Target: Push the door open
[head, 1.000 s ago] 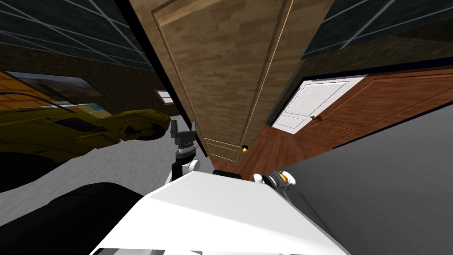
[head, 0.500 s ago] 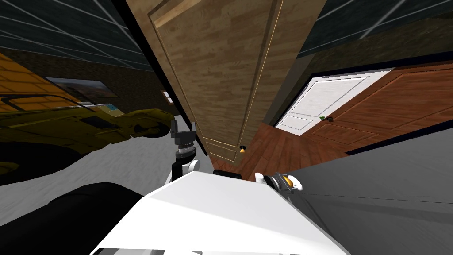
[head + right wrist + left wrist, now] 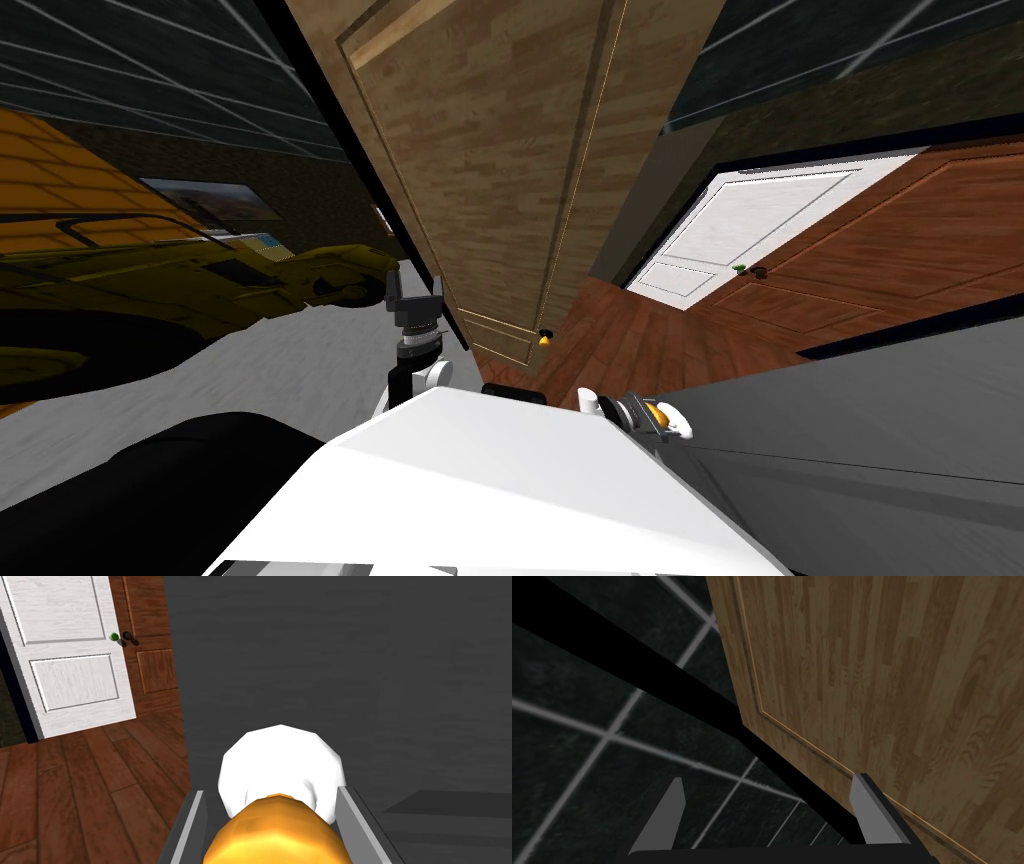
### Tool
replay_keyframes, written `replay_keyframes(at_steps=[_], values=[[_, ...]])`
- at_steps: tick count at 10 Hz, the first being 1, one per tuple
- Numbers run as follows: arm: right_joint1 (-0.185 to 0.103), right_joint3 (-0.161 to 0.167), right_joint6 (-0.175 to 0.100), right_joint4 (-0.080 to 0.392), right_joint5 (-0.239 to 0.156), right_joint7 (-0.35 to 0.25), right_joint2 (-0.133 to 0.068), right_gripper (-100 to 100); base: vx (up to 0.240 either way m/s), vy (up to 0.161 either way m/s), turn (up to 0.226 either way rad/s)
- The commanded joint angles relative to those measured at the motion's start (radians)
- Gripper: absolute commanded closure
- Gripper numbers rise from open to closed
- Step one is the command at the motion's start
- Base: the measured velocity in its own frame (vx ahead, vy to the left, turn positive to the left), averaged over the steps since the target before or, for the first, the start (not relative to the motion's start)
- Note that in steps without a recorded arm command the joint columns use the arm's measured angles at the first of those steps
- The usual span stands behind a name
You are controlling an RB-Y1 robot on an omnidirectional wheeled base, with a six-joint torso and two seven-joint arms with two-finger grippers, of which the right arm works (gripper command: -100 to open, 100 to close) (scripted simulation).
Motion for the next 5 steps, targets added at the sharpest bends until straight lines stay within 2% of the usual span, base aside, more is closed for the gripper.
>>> replay_keyframes(at_steps=[1, 5], values=[[0.006, -0.027, -0.038, -0.008, -0.022, 0.011, -0.006, 100, -0.018, -0.104, 0.132], [-0.028, -0.065, -0.094, 0.025, -0.065, 0.022, -0.006, 100, 0.015, -0.120, 0.083]])
